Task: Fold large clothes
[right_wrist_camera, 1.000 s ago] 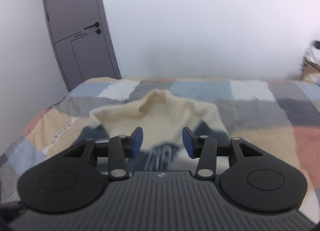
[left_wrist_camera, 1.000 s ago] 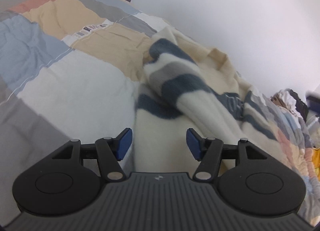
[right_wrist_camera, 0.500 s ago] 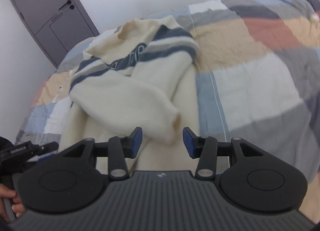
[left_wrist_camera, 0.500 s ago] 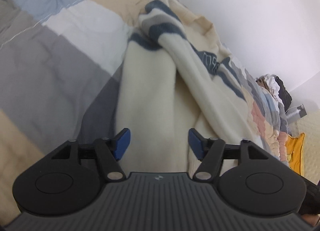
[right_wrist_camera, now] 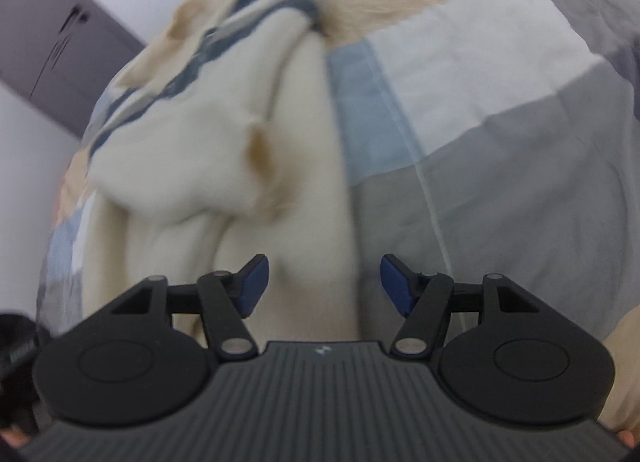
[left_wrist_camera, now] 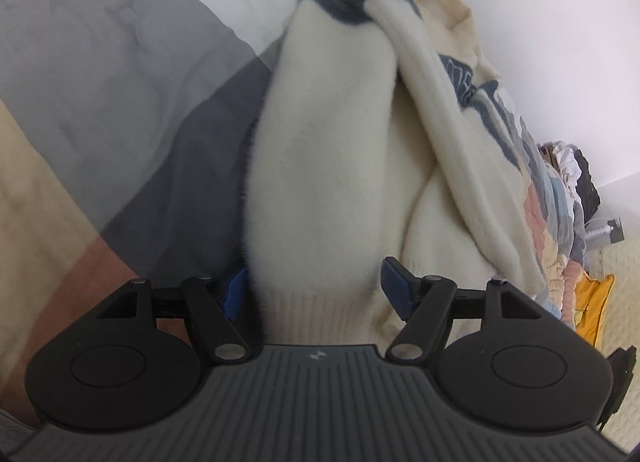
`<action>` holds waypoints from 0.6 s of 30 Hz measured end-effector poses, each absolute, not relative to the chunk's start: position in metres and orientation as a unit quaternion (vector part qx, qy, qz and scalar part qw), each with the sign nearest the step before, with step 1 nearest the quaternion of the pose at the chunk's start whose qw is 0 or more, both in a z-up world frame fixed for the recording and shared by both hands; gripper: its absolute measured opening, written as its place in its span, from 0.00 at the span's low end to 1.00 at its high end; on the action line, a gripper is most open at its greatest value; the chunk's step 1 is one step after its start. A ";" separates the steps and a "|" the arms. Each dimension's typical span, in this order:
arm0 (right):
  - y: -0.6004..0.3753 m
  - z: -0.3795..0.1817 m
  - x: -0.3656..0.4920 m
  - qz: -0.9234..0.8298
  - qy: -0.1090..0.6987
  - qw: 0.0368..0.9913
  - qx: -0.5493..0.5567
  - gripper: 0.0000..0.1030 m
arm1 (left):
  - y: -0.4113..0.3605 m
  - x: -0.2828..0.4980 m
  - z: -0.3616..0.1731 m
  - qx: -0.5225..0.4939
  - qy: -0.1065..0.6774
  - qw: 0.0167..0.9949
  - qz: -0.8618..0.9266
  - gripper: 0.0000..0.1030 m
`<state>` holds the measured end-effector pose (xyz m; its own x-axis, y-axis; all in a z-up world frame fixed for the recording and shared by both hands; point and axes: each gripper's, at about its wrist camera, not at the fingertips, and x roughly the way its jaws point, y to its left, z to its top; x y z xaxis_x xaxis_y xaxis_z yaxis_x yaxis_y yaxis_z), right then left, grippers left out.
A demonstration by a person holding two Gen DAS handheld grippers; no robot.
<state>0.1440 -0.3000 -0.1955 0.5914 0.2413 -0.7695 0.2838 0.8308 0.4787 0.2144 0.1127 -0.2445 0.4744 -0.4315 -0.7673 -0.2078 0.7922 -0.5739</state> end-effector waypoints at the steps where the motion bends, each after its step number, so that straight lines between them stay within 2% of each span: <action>1: -0.302 -0.199 0.146 -0.005 0.454 0.838 0.304 0.65 | 0.111 0.215 -0.246 -0.312 0.510 0.799 -0.067 0.71; 7: -0.290 -0.209 0.153 0.051 0.470 0.822 0.317 0.63 | 0.113 0.218 -0.254 -0.331 0.510 0.792 -0.059 0.70; 8: -0.290 -0.208 0.152 0.053 0.469 0.823 0.315 0.51 | 0.114 0.218 -0.255 -0.335 0.510 0.790 -0.058 0.70; 9: -0.289 -0.206 0.151 0.054 0.469 0.826 0.309 0.37 | 0.114 0.217 -0.255 -0.338 0.509 0.790 -0.056 0.66; 10: -0.288 -0.204 0.149 0.054 0.466 0.830 0.302 0.32 | 0.115 0.217 -0.256 -0.338 0.507 0.791 -0.054 0.61; 11: -0.288 -0.201 0.147 0.057 0.460 0.833 0.303 0.23 | 0.116 0.217 -0.255 -0.339 0.506 0.791 -0.051 0.50; 12: -0.291 -0.198 0.146 0.060 0.452 0.836 0.304 0.18 | 0.118 0.216 -0.254 -0.344 0.503 0.792 -0.048 0.33; 14: -0.294 -0.188 0.141 0.061 0.429 0.848 0.304 0.16 | 0.125 0.213 -0.253 -0.363 0.491 0.791 -0.048 0.22; 18: -0.296 -0.162 0.126 0.067 0.386 0.878 0.276 0.14 | 0.138 0.204 -0.242 -0.398 0.461 0.790 -0.061 0.19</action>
<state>0.1263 -0.2957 -0.1624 0.6923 0.3307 -0.6413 0.0956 0.8389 0.5358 0.2037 0.1380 -0.2425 0.5668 -0.4637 -0.6810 -0.2713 0.6754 -0.6857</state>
